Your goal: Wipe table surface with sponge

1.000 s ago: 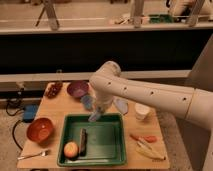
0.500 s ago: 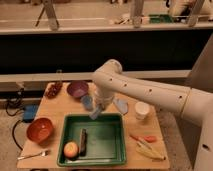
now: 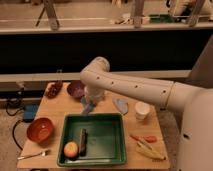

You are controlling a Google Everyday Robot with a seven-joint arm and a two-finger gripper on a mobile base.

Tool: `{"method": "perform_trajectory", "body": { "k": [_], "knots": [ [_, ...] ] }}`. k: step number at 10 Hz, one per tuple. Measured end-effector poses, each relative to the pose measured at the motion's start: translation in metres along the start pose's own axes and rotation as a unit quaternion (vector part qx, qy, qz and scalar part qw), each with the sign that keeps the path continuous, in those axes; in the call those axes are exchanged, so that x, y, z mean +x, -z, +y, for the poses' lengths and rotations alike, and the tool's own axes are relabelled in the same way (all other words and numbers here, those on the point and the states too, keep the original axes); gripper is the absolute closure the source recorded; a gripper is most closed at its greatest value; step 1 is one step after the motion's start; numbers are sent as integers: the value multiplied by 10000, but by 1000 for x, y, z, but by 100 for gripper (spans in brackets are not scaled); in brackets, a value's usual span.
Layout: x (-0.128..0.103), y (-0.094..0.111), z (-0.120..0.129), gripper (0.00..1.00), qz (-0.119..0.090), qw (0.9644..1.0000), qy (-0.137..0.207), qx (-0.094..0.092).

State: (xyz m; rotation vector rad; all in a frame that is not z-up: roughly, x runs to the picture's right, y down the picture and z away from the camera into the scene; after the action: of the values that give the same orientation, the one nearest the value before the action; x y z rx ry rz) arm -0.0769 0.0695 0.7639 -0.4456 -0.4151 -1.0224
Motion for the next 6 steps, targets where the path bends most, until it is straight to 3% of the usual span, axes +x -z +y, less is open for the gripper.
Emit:
{"method": "perform_trajectory", "body": {
  "k": [6],
  "knots": [
    [-18,-26,-96,100,9,9963,764,404]
  ]
}}
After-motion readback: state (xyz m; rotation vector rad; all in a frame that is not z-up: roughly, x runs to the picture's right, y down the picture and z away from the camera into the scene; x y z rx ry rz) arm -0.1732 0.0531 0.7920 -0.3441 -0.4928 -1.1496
